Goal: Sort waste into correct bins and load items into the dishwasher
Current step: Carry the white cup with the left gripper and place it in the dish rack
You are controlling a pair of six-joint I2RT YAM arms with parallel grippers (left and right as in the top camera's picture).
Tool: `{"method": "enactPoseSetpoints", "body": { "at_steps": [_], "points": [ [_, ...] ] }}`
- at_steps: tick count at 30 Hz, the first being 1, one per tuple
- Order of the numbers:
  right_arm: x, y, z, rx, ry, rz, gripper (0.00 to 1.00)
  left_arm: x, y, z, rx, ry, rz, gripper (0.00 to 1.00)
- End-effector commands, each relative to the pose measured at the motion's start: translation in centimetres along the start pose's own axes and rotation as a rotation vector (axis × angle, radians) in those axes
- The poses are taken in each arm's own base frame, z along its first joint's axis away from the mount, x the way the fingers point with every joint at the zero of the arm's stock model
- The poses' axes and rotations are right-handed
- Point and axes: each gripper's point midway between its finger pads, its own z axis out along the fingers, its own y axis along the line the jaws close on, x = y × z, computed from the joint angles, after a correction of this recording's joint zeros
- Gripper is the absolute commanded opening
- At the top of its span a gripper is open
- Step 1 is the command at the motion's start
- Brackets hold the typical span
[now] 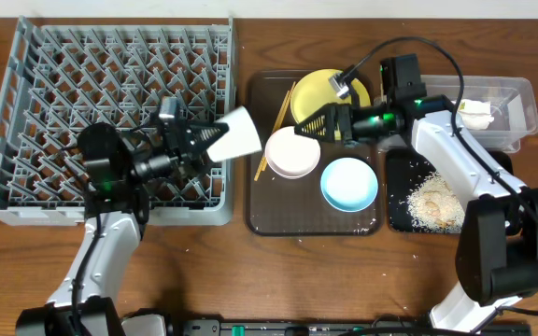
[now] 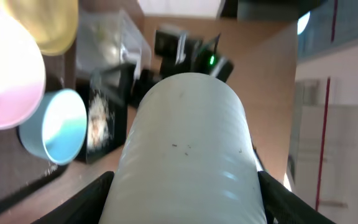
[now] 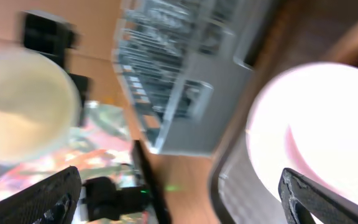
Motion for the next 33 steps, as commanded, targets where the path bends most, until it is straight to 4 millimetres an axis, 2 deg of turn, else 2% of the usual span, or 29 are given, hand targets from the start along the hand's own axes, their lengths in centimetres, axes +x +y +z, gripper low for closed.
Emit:
{"method": "enactPoseSetpoints", "body": {
  "at_steps": [1, 8, 12, 15, 18, 22, 25, 30, 33],
  "points": [
    [-0.6, -0.1, -1.7, 0.194, -0.053, -0.13, 0.99, -2.2, -1.9, -0.8, 0.01, -0.087, 0.086, 0.22],
    [0.2, 0.4, -5.1, 0.484, -0.106, -0.185, 0.99, -4.2, -6.1, -1.5, 0.034, -0.14, 0.205, 0.21],
    [0.7, 1.1, -6.3, 0.563, -0.125, -0.21, 0.99, -6.1, -8.7, -2.4, 0.042, -0.22, 0.247, 0.21],
    [1.0, 1.4, -6.9, 0.584, -0.132, -0.214, 0.99, -7.9, -9.6, -3.4, 0.017, -0.298, 0.255, 0.22],
    [1.0, 1.5, -7.0, 0.585, -0.134, -0.215, 0.99, -9.0, -9.7, -3.8, -0.043, -0.343, 0.253, 0.22],
    [1.0, 1.5, -7.0, 0.586, -0.134, -0.215, 0.99, -9.3, -8.4, -4.2, -0.181, -0.374, 0.229, 0.22],
    [1.0, 1.5, -7.0, 0.587, -0.134, -0.214, 0.99, -8.9, -6.8, -5.1, -0.358, -0.412, 0.215, 0.22],
    [0.9, 1.5, -7.1, 0.589, -0.138, -0.217, 0.99, -6.3, -3.6, -7.0, -0.731, -0.438, 0.198, 0.22],
    [0.9, 1.5, -7.1, 0.59, -0.138, -0.218, 0.99, -4.3, -0.8, -8.2, -0.965, -0.426, 0.173, 0.22]
  ]
}}
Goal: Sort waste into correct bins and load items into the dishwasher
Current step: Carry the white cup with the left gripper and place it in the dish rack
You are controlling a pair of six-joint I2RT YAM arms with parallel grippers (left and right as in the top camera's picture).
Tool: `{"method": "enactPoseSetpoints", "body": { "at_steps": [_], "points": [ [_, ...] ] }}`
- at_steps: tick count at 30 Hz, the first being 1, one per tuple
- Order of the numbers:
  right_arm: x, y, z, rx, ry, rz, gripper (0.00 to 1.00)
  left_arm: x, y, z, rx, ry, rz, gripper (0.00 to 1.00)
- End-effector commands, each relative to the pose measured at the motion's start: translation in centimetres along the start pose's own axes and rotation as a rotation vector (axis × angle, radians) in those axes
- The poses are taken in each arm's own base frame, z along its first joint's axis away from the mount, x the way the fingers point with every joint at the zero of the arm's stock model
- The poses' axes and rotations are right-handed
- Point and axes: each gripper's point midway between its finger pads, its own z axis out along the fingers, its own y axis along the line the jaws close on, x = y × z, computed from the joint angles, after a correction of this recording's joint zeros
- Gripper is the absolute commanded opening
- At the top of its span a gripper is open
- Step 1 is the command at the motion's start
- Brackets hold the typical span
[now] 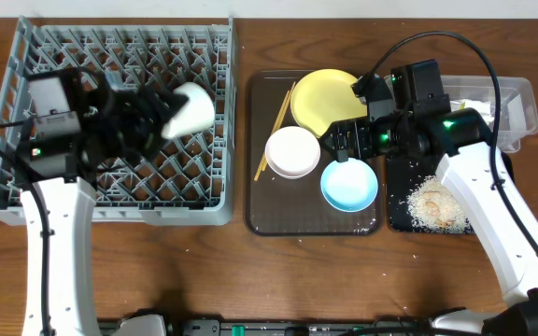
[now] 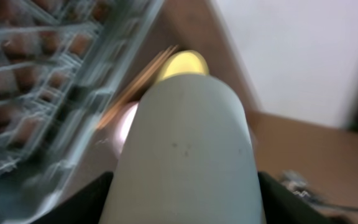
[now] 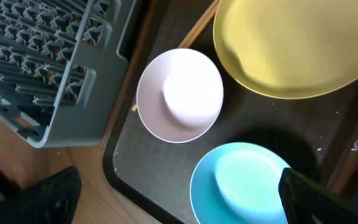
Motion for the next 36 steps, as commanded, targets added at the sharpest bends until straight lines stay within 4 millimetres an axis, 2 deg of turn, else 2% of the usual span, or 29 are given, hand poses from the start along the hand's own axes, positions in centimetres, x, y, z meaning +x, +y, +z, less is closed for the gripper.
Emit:
{"method": "enactPoseSetpoints", "body": {
  "at_steps": [1, 4, 8, 16, 24, 30, 36],
  "points": [
    [-0.6, 0.5, -0.7, 0.002, -0.026, -0.028, 0.99, -0.4, 3.4, -0.9, -0.313, -0.128, 0.19, 0.22],
    [-0.6, 0.5, -0.7, 0.003, -0.026, -0.027, 0.99, 1.4, 5.8, -0.7, -0.482, -0.087, 0.215, 0.22],
    [-0.6, 0.5, -0.7, 0.003, -0.026, -0.027, 0.99, 3.2, 7.2, 0.2, -0.591, -0.023, 0.249, 0.22],
    [-0.5, 0.5, -0.7, 0.003, -0.022, -0.025, 0.99, 4.0, 10.5, 3.4, -0.755, 0.095, 0.238, 0.22],
    [-0.4, 0.5, -0.7, 0.003, -0.018, -0.024, 0.99, 4.2, 12.9, 6.5, -0.838, 0.19, 0.218, 0.23],
    [-0.5, 0.5, -0.7, 0.003, -0.022, -0.025, 0.99, 4.4, 14.0, 7.6, -0.874, 0.232, 0.204, 0.41],
    [-0.5, 0.5, -0.7, 0.003, -0.018, -0.024, 0.99, 4.6, 14.8, 8.2, -0.897, 0.257, 0.195, 0.65]
  ]
}}
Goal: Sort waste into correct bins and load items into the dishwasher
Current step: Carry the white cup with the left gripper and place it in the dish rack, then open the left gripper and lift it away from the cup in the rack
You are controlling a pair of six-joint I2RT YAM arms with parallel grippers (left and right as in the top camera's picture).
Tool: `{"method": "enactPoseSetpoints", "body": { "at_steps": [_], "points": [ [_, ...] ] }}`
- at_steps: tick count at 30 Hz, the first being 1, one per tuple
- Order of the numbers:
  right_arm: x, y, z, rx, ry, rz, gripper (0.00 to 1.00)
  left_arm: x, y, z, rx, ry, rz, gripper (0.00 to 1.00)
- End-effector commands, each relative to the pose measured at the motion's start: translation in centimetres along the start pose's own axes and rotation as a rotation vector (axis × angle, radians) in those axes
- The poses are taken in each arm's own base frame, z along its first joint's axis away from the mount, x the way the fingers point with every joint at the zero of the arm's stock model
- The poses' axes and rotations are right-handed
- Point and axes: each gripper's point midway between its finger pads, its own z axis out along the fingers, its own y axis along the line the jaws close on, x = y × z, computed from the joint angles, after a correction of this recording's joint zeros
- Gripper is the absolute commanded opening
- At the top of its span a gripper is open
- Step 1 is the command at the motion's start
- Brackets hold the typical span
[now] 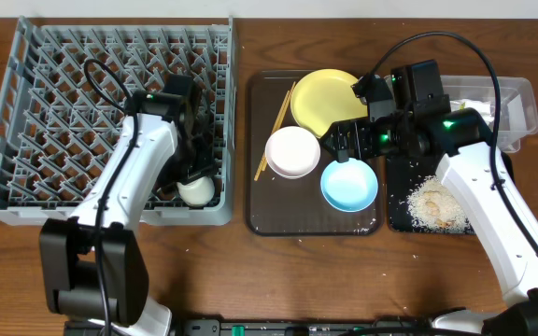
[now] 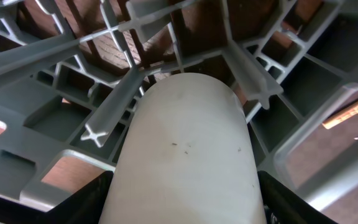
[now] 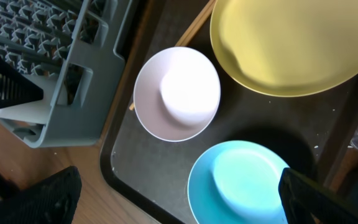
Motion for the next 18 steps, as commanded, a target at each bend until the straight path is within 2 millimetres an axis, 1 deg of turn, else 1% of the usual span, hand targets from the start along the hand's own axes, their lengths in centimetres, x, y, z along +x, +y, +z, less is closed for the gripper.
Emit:
{"method": "enactPoseSetpoints", "body": {
  "at_steps": [1, 6, 9, 12, 15, 18],
  "points": [
    [-0.6, 0.7, -0.7, -0.007, -0.023, -0.027, 0.99, 0.0, 0.3, 0.5, -0.029, 0.007, 0.016, 0.68],
    [-0.6, 0.7, -0.7, -0.006, -0.023, -0.027, 0.99, 0.1, 0.3, 0.5, -0.029, 0.007, 0.016, 0.79],
    [-0.6, 0.7, -0.7, -0.007, -0.023, -0.027, 0.99, 0.1, 0.3, 0.5, -0.027, 0.008, 0.016, 0.84],
    [-0.6, 0.7, -0.7, -0.007, -0.023, -0.027, 0.99, 0.3, -0.2, 0.3, 0.0, 0.023, 0.024, 0.85],
    [-0.7, 0.7, -0.7, -0.007, -0.027, -0.028, 0.99, -0.1, -0.5, -0.8, 0.013, 0.006, 0.039, 0.85],
    [-1.2, 0.7, -0.7, -0.009, -0.048, -0.036, 0.99, -0.7, -1.1, -3.1, 0.05, -0.04, 0.065, 0.85]
  ]
}}
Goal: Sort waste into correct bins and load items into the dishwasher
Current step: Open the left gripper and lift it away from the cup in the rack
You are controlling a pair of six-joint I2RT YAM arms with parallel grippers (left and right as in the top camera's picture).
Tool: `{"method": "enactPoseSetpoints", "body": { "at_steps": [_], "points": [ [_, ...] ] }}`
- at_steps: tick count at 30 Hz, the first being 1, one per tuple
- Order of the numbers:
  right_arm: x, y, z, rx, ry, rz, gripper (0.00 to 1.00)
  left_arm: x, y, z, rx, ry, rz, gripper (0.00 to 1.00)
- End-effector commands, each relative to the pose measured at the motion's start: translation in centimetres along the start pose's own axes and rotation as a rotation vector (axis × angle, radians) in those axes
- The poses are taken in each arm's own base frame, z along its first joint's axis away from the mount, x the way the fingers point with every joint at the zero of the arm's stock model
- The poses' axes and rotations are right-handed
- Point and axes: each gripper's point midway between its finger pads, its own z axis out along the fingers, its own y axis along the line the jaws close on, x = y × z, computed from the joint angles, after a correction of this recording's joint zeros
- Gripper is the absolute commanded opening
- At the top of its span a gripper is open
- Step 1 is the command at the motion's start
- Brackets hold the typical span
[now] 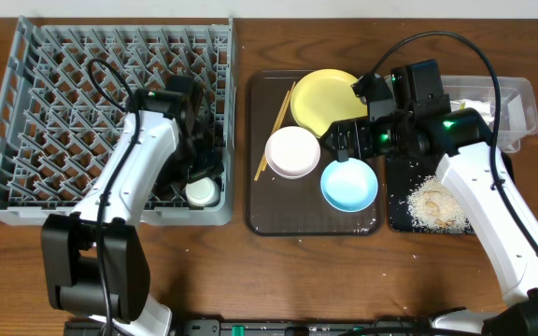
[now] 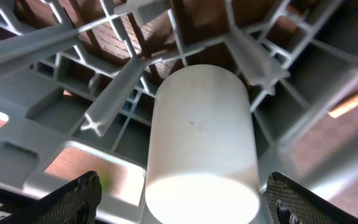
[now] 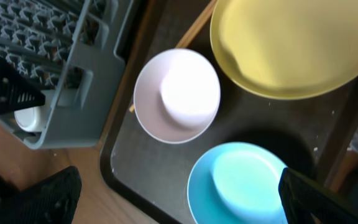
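Note:
A white cup (image 1: 200,191) stands in the front right corner of the grey dish rack (image 1: 26,201). My left gripper (image 1: 197,174) hangs right over it; in the left wrist view the cup (image 2: 201,143) sits between the fingers (image 2: 55,199) with a gap on each side, so the gripper (image 2: 179,208) is open. My right gripper (image 1: 341,140) is open and empty above the brown tray (image 1: 260,219). Below that gripper (image 3: 179,199) lie a pink bowl (image 3: 178,94), a blue bowl (image 3: 244,183) and a yellow plate (image 3: 291,43).
Wooden chopsticks (image 1: 274,131) lie along the tray's left side. A black tray with scattered rice (image 1: 432,201) sits right of it. A clear plastic container (image 1: 502,103) stands at the back right. The rack's upright pegs surround the cup.
My left gripper has opened and let go of the white cup, which now stands on its own in the rack's front right corner. The right arm has not moved.
My left gripper held the white cup near the rack's right edge while the right gripper was low by the pink bowl. Then the cup was over the rack and the right gripper higher. Then the cup was down among the pegs, and now it is released.

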Motion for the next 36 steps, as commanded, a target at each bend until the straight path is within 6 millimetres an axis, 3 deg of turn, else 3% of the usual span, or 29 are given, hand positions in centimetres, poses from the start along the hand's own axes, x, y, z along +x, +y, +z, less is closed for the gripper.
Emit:
{"method": "enactPoseSetpoints", "body": {
  "at_steps": [1, 9, 15, 20, 36],
  "points": [
    [-1.2, 0.7, -0.7, -0.009, -0.047, -0.031, 0.99, -1.3, -1.4, -3.7, 0.077, -0.091, 0.059, 0.85],
    [-2.8, 0.5, -1.0, -0.011, -0.113, 0.019, 0.99, -1.1, -3.3, -12.5, 0.286, -0.324, 0.145, 0.85],
    [-2.8, 0.5, -0.9, 0.002, -0.113, 0.023, 0.99, 0.6, -3.8, -16.0, 0.361, -0.438, 0.209, 0.85],
    [-3.3, -0.2, -0.6, 0.064, -0.137, 0.084, 0.97, 1.8, -4.8, -16.5, 0.379, -0.448, 0.256, 0.85],
    [-2.0, 0.1, 3.4, 0.143, -0.08, 0.256, 0.56, 2.4, -6.5, -14.2, 0.346, -0.376, 0.293, 0.84]
  ]
}}
